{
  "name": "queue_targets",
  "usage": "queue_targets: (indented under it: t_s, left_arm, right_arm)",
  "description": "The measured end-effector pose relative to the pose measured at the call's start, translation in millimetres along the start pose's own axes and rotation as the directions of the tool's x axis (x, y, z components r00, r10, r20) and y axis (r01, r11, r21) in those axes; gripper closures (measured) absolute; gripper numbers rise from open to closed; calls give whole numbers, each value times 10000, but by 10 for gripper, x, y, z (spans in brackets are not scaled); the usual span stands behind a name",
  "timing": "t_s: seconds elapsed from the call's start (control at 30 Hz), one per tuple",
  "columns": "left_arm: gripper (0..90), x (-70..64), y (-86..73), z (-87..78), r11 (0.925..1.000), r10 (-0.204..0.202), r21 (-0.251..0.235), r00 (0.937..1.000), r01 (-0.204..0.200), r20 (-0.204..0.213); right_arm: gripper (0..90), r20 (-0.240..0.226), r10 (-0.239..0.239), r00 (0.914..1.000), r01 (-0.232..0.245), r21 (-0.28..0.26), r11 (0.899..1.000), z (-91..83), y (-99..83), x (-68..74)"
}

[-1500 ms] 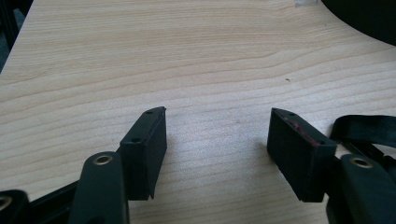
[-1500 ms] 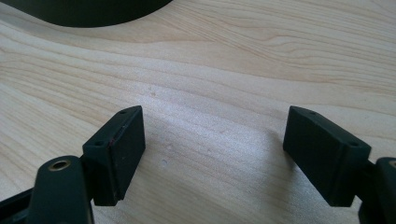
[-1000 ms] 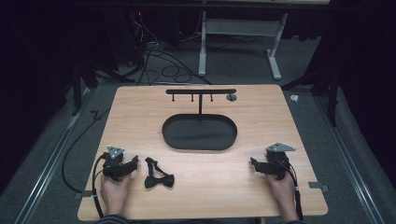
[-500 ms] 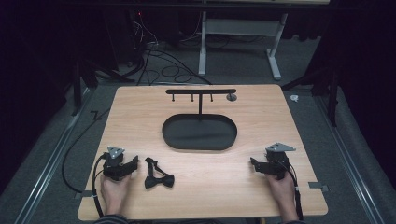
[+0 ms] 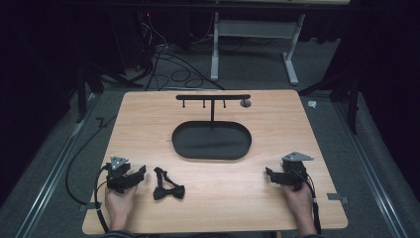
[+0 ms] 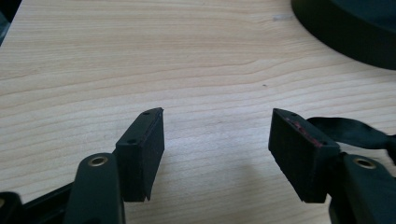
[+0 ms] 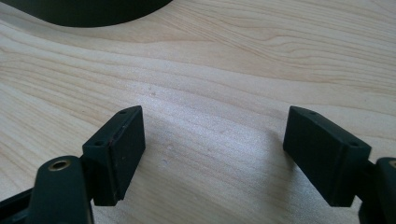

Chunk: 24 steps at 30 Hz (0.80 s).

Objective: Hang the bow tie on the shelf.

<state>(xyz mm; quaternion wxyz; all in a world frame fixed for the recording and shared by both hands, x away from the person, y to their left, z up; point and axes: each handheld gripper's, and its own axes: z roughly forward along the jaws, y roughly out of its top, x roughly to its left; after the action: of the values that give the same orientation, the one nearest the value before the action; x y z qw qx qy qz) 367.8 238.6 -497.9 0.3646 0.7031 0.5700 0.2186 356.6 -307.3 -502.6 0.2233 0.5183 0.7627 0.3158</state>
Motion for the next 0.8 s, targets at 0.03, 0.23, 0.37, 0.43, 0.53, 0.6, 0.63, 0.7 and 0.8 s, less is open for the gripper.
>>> queue_targets:
  t_s: [0.03,0.23,0.37,0.43,0.53,0.6,0.63,0.7,0.8]
  left_arm:
    - [372,-8,11,-23,9998,-131,128,9996,127,259]
    - [373,-84,25,-108,9997,-187,173,9976,176,660]
    - [375,-177,32,-154,9997,-69,231,9962,49,868]
    - [375,-226,37,-181,9998,15,194,9953,-34,973]
    - [375,-298,42,-222,9997,170,180,9935,-192,1129]
    - [375,-347,41,-240,9994,251,191,9921,-277,1228]
    - [374,-372,41,-245,9991,303,241,9912,-337,1291]
    - [373,-423,39,-246,9983,430,340,9895,-481,1379]
    - [373,-492,35,-243,9971,589,396,9875,-653,1461]
  right_arm:
    - [219,4,-3,10000,3,0,10000,0,0,0]
    - [219,4,0,10000,0,1,10000,0,0,0]
    - [219,5,-3,10000,3,-2,10000,0,0,0]
    - [219,6,-2,10000,2,0,10000,0,0,0]
    - [219,6,0,10000,0,-1,10000,0,0,0]
    - [219,4,-2,10000,2,1,10000,0,0,0]
    - [219,1,-2,10000,2,1,10000,0,0,0]
    - [219,1,-5,10000,5,-1,10000,0,0,-1]
    - [219,2,-1,10000,1,0,10000,0,0,0]
